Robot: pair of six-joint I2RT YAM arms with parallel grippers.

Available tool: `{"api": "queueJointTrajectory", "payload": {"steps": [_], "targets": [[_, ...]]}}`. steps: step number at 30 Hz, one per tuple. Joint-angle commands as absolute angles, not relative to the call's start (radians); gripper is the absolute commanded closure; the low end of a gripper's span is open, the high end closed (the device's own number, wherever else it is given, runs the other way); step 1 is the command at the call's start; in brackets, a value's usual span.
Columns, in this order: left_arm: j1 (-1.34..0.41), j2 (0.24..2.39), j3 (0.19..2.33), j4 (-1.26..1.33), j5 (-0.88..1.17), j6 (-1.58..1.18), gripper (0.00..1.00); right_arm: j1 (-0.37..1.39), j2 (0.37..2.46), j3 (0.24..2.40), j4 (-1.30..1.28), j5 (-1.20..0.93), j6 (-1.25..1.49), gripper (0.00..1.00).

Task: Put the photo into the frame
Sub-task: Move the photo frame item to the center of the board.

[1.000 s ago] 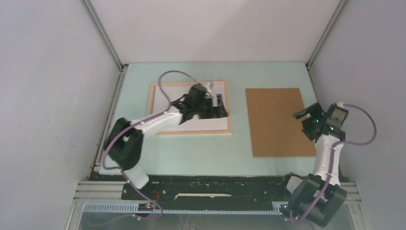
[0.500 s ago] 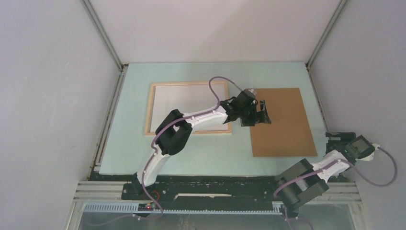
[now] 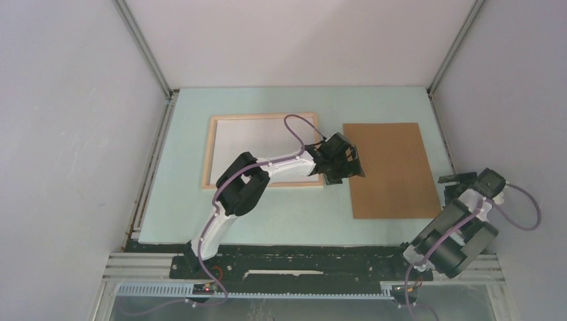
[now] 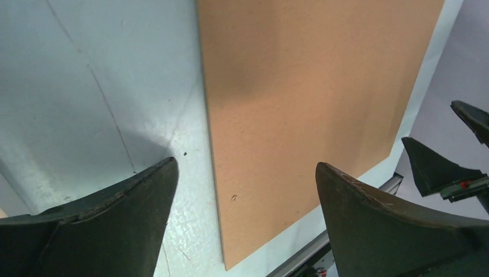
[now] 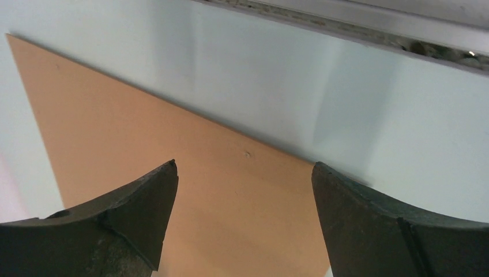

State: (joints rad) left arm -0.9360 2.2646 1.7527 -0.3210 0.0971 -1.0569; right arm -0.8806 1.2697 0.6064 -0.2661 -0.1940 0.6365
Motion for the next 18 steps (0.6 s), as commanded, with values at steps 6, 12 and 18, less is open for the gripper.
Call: {"api": "queueJointTrajectory", "payload": {"steps": [6, 12, 18], "targets": [[-0.941, 2.187, 1.637, -0.249, 0.075, -1.241, 0.0, -0.767, 1.459, 0.75, -0.33, -0.028, 0.559, 0.07], [-0.933, 2.205, 1.632, -0.265, 0.098, -1.299, 0.0, -0.652, 1.43, 0.738, -0.412, -0.094, 0.567, 0.09], [-0.915, 2.213, 1.63, -0.26, 0.119, -1.287, 0.0, -0.549, 1.378, 0.704, -0.438, -0.092, 0.531, 0.09]]}}
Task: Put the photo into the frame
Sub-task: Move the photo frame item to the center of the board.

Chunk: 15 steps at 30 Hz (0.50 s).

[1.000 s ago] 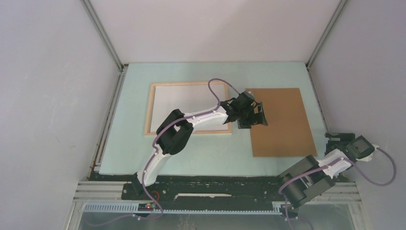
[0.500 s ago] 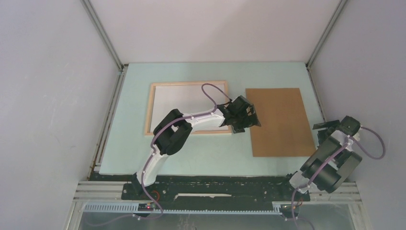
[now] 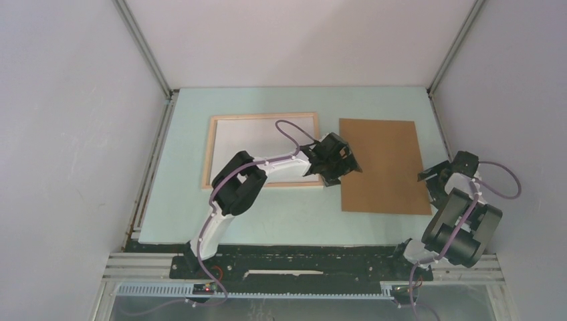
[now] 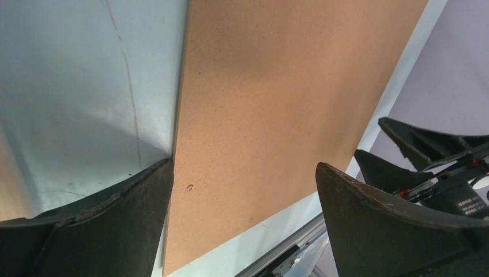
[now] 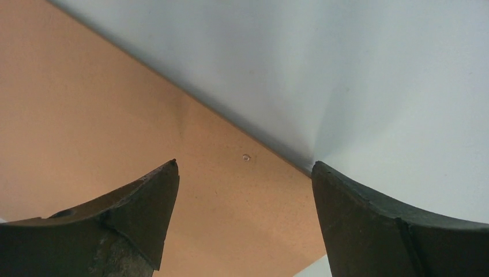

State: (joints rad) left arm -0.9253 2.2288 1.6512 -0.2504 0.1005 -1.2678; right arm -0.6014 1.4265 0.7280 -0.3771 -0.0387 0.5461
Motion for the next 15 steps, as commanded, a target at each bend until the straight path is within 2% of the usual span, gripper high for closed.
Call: {"api": "queueJointTrajectory", "payload": {"steps": [1, 9, 15], "targets": [[-0.911, 2.209, 1.631, -0.255, 0.121, -1.274, 0.0, -0.545, 1.375, 0.695, -0.434, -0.098, 0.528, 0.09], [-0.904, 2.072, 1.655, -0.252, 0.106, -1.151, 0.0, -0.529, 1.365, 0.678, -0.416, -0.192, 0.517, 0.12], [-0.903, 1.974, 1.605, -0.242, 0.127, -1.173, 0.0, -0.46, 1.336, 0.645, -0.388, -0.245, 0.512, 0.12]]}}
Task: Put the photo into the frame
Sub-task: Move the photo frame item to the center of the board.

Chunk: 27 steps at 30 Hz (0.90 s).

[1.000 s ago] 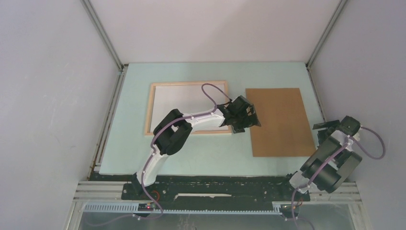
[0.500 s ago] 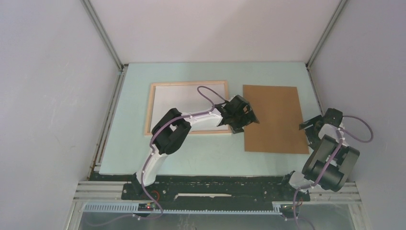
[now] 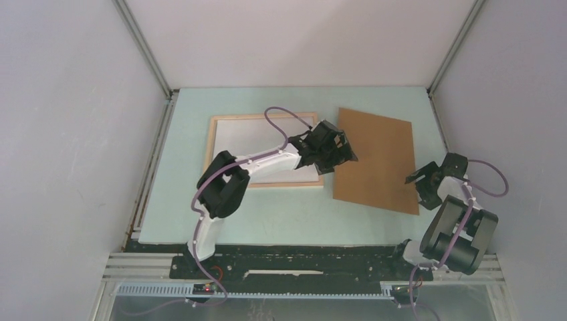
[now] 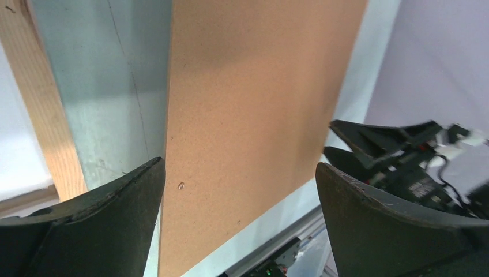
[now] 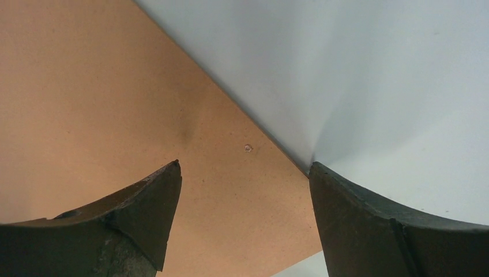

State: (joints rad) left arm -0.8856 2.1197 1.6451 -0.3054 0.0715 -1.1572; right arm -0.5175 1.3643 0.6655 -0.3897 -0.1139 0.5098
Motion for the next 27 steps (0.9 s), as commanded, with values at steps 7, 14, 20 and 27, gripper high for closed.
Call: {"api": "queueJointTrajectory", "payload": {"steps": [7, 14, 20, 27], "targets": [[-0.872, 1.866, 1.351, -0.141, 0.146, -1.241, 0.0, -0.34, 1.328, 0.628, -0.364, -0.264, 0.518, 0.13], [-0.816, 1.774, 1.201, -0.126, 0.113, -1.174, 0.0, -0.258, 1.331, 0.593, -0.307, -0.309, 0.563, 0.15], [-0.799, 1.714, 1.138, -0.035, 0.135, -1.081, 0.01, -0.207, 1.336, 0.589, -0.29, -0.322, 0.572, 0.15], [-0.765, 1.679, 1.014, 0.155, 0.198, -1.125, 0.0, -0.204, 1.313, 0.583, -0.291, -0.336, 0.561, 0.15]]}}
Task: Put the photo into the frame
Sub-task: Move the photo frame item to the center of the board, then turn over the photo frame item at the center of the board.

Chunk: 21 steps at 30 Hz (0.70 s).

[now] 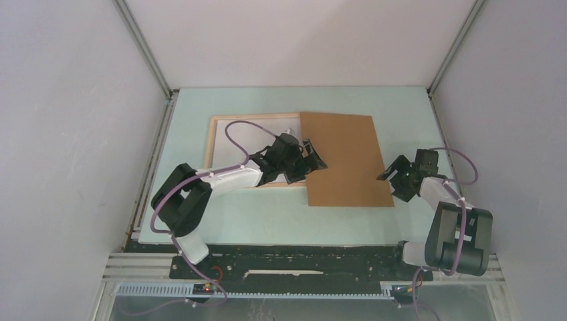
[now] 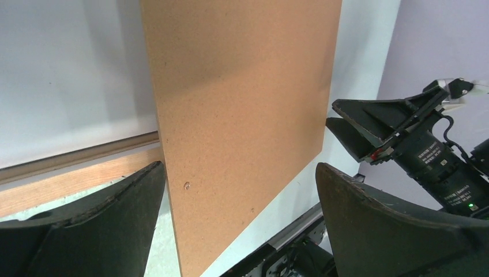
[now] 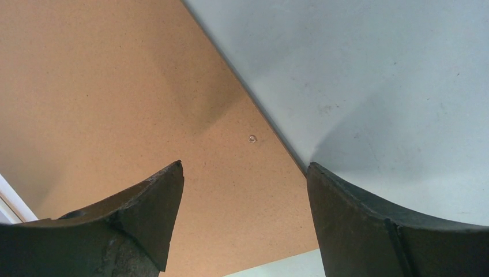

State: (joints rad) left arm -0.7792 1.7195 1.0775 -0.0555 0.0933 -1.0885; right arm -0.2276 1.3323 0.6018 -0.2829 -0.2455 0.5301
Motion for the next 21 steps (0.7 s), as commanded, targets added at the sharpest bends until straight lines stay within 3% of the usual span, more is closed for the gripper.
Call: {"api": "queueJointTrajectory", "payload": {"steps": [1, 5, 16, 21], "targets": [[-0.755, 1.684, 0.993, 0.189, 0.213, -1.14, 0.0, -0.204, 1.31, 0.583, -0.291, -0.338, 0.56, 0.15], [-0.718, 1.682, 0.916, 0.284, 0.232, -1.14, 0.0, -0.204, 1.303, 0.583, -0.294, -0.338, 0.549, 0.15], [-0.635, 1.746, 0.941, 0.214, 0.234, -0.978, 0.0, -0.207, 1.314, 0.582, -0.271, -0.354, 0.543, 0.15], [-0.632, 1.787, 1.002, 0.157, 0.226, -0.938, 0.05, -0.207, 1.319, 0.582, -0.271, -0.354, 0.538, 0.15]]}}
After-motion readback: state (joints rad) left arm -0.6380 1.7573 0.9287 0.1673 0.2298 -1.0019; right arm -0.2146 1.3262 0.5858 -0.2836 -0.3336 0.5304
